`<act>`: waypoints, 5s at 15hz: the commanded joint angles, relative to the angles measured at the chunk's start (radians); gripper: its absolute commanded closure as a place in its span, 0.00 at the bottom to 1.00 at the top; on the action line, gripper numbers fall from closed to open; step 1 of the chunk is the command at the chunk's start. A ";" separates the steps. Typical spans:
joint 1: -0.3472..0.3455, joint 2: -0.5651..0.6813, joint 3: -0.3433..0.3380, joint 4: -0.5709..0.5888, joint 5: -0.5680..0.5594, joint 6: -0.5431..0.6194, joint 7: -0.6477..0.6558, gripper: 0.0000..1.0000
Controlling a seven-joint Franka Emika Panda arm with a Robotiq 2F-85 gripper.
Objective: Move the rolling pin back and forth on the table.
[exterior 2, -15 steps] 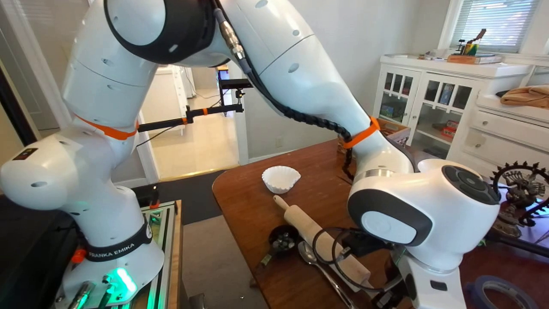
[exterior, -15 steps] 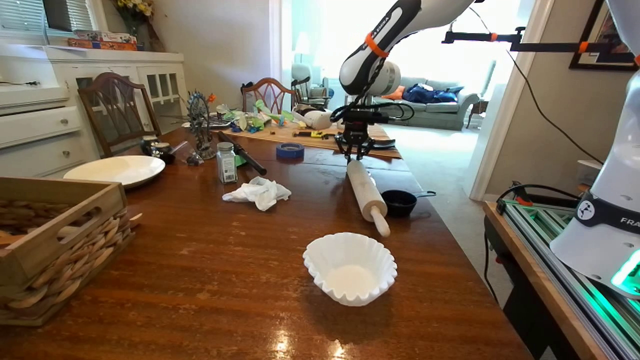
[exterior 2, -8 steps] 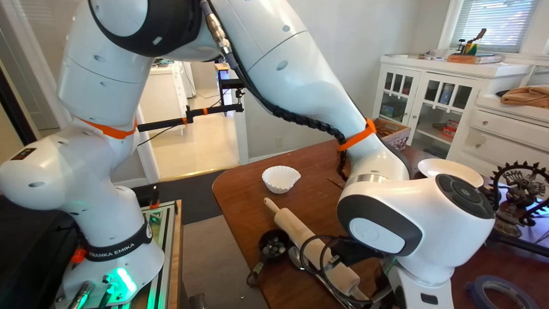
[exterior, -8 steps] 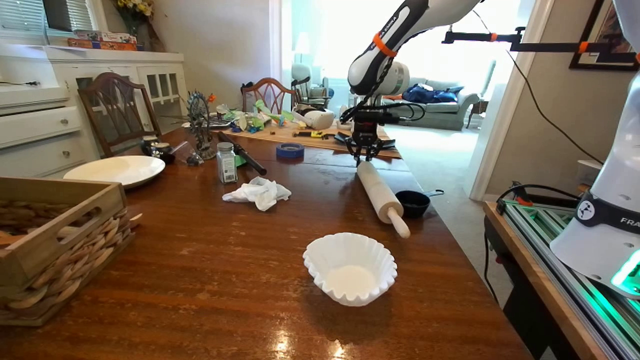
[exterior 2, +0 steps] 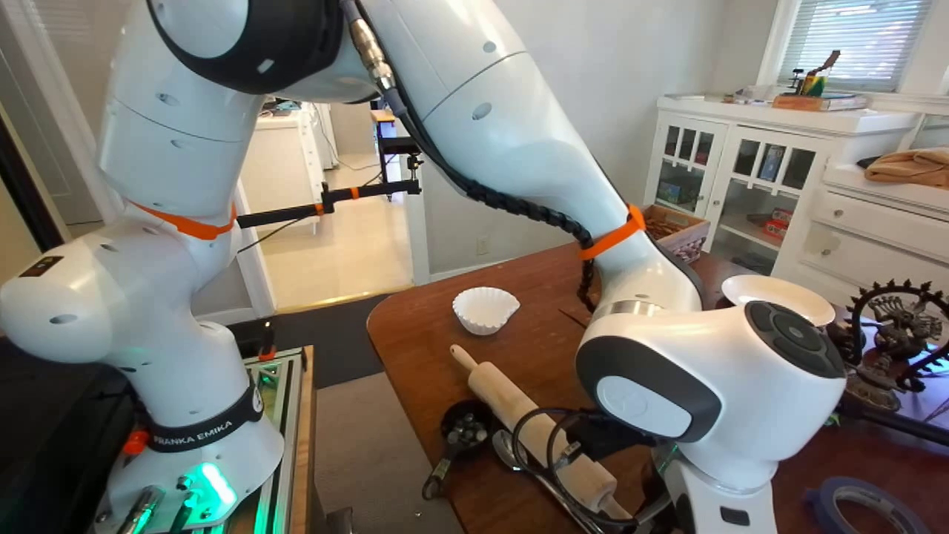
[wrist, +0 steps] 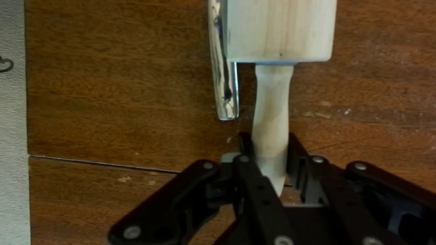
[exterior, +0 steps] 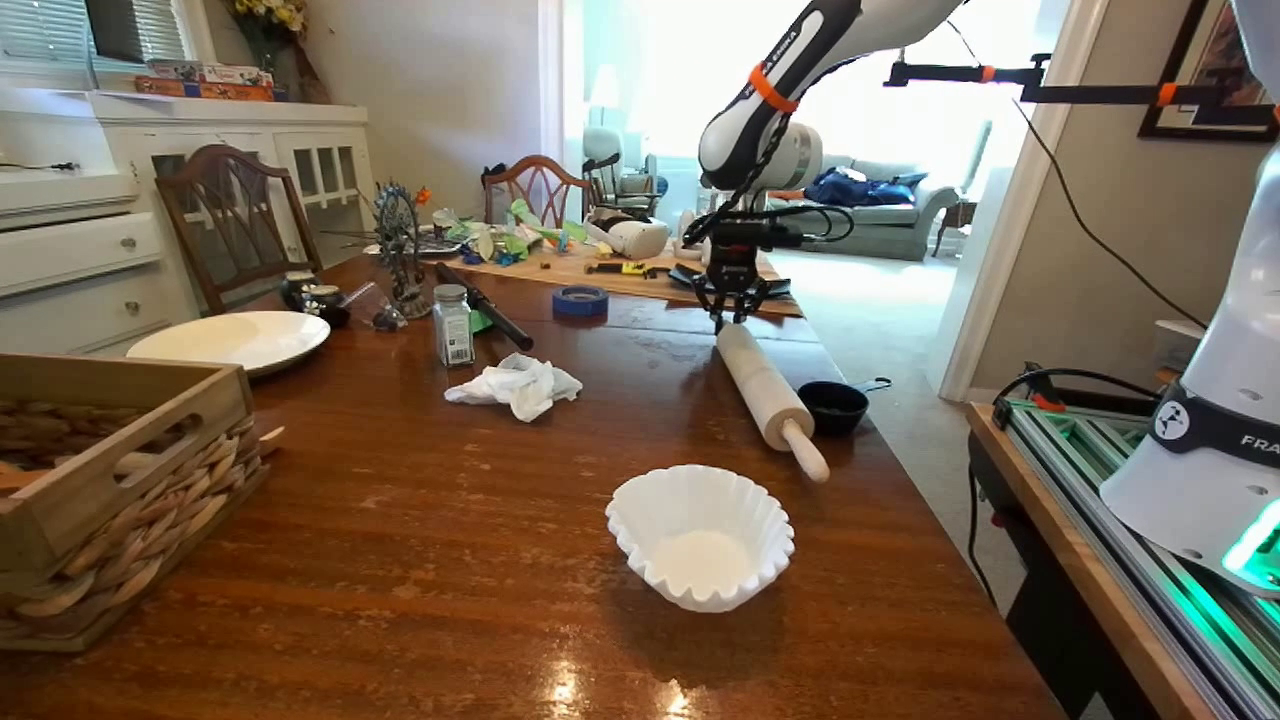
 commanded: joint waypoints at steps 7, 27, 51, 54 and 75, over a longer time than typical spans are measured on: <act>0.064 0.080 0.010 0.137 0.052 0.011 0.238 0.93; -0.001 0.343 0.090 0.672 0.026 -0.282 0.313 0.93; -0.014 0.490 0.139 0.875 0.079 -0.195 0.431 0.93; -0.022 0.453 0.145 0.799 0.084 -0.160 0.381 0.93; -0.065 0.063 0.084 0.097 0.160 0.032 -0.040 0.93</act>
